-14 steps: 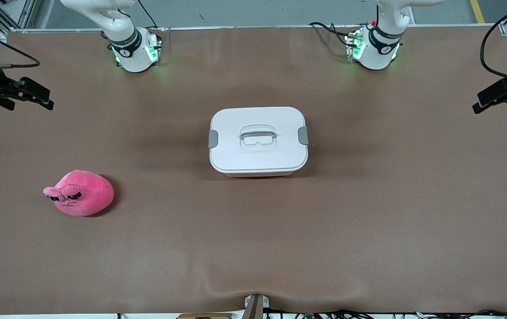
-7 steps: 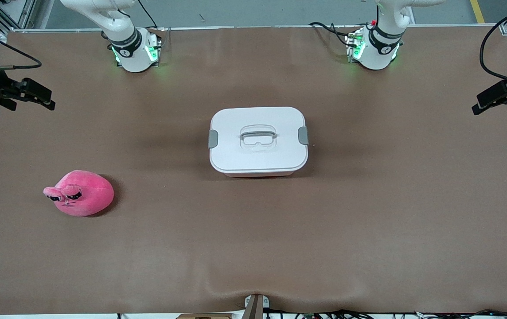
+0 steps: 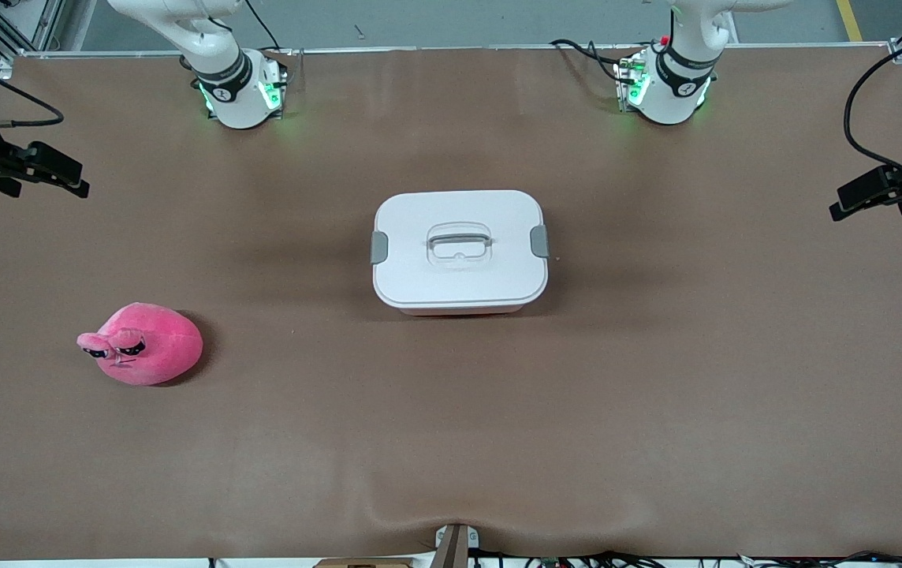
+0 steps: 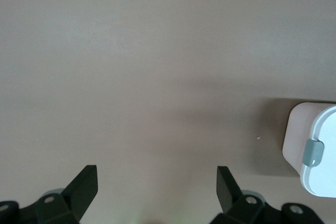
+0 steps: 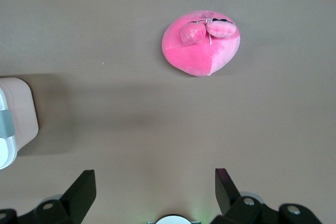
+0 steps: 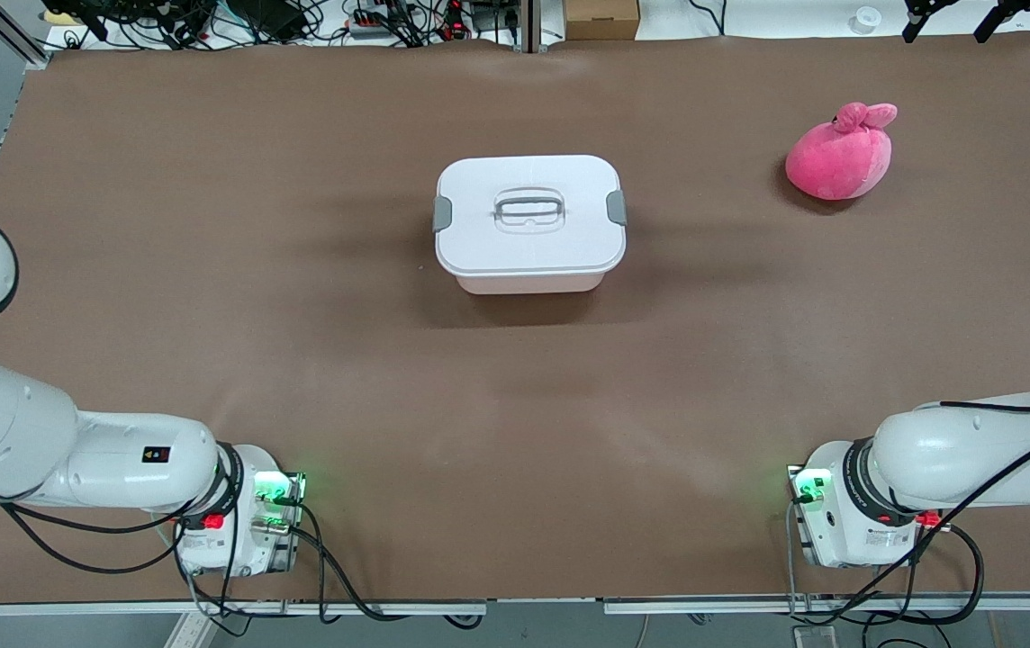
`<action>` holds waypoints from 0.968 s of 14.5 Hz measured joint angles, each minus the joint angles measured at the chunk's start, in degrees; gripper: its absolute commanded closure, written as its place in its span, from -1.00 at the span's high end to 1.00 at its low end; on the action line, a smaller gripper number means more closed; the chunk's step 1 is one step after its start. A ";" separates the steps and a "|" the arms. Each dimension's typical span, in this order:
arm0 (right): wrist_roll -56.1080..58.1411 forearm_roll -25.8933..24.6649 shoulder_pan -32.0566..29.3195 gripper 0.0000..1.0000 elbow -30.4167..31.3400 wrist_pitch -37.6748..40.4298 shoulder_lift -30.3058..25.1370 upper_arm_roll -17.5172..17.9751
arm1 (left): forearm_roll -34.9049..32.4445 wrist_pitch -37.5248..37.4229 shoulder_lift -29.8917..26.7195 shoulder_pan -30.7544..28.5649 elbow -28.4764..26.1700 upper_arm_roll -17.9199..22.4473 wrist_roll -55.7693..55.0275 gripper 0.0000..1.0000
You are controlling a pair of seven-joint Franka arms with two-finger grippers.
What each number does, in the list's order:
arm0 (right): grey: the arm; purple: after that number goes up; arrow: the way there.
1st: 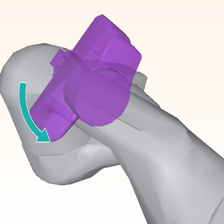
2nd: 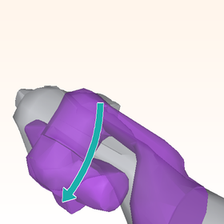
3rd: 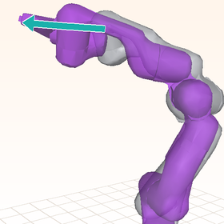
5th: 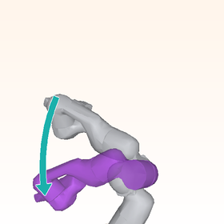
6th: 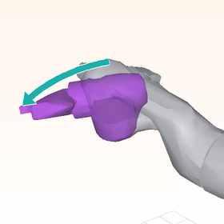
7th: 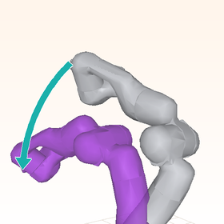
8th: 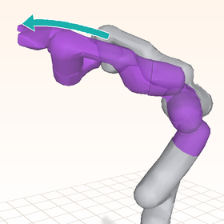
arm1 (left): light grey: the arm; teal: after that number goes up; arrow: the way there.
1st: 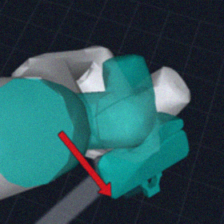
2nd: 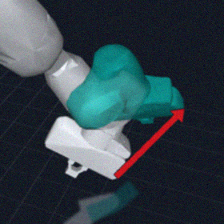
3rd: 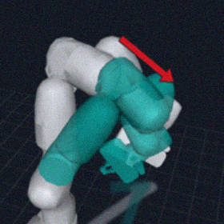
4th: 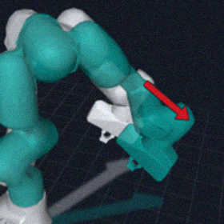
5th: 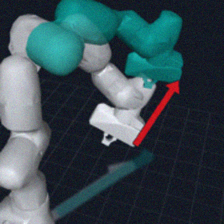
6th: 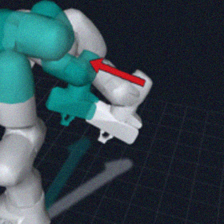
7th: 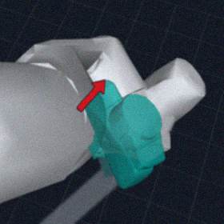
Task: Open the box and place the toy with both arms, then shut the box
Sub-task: 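Move both grippers out from the rest pose toward the table, then reach the right gripper to the pink plush while the left gripper approaches the box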
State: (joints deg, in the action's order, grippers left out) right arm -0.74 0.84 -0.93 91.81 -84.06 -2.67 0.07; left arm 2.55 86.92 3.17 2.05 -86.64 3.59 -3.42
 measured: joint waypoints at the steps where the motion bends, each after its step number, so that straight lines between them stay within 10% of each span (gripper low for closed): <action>1: 0.06 0.00 -0.09 1.00 0.30 -0.35 0.00 -0.01 | 0.00 0.02 0.78 0.02 0.43 -0.01 0.00 1.00; 14: 12.36 -0.09 -1.75 1.00 9.35 -16.25 2.73 0.05 | 0.01 3.16 9.36 1.79 5.61 -0.30 -12.71 1.00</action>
State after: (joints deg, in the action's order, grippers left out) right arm 11.62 0.75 -2.69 101.16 -100.32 0.06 0.12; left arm 2.56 90.09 12.53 3.85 -81.03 3.29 -16.14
